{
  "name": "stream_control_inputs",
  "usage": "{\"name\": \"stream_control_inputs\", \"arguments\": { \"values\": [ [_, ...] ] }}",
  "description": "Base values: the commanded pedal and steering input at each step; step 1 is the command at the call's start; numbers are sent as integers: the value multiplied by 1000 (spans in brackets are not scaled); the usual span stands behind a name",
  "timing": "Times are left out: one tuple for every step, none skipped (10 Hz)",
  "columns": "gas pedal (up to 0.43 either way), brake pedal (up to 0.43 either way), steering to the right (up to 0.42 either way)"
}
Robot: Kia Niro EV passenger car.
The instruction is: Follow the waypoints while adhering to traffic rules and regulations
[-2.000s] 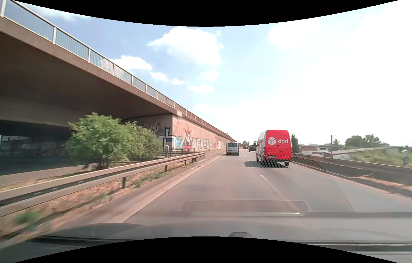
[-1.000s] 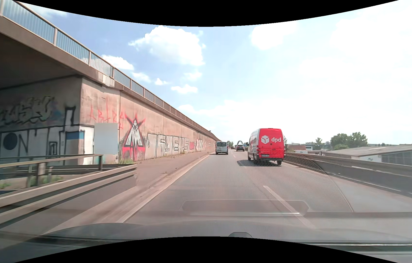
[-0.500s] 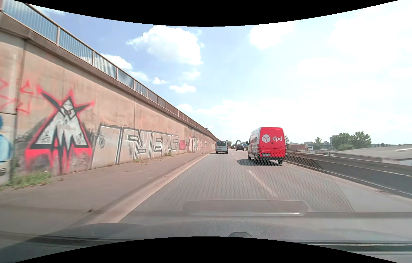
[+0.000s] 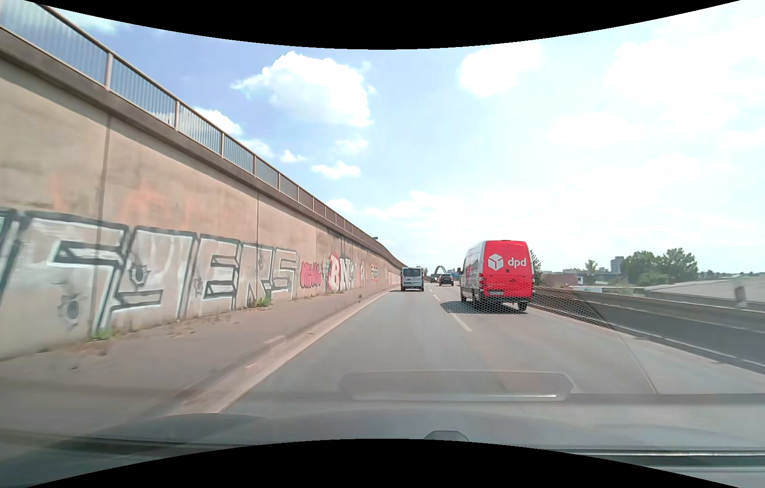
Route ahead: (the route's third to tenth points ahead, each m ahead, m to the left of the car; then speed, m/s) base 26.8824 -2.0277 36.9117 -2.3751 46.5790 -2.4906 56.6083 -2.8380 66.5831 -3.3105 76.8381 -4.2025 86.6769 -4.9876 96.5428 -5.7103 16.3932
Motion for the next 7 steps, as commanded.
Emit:
{"name": "stream_control_inputs", "arguments": {
  "values": [
    [299,0,6],
    [299,0,5],
    [299,0,5],
    [299,0,5],
    [299,0,4],
    [299,0,1],
    [299,0,-1]
  ]
}}
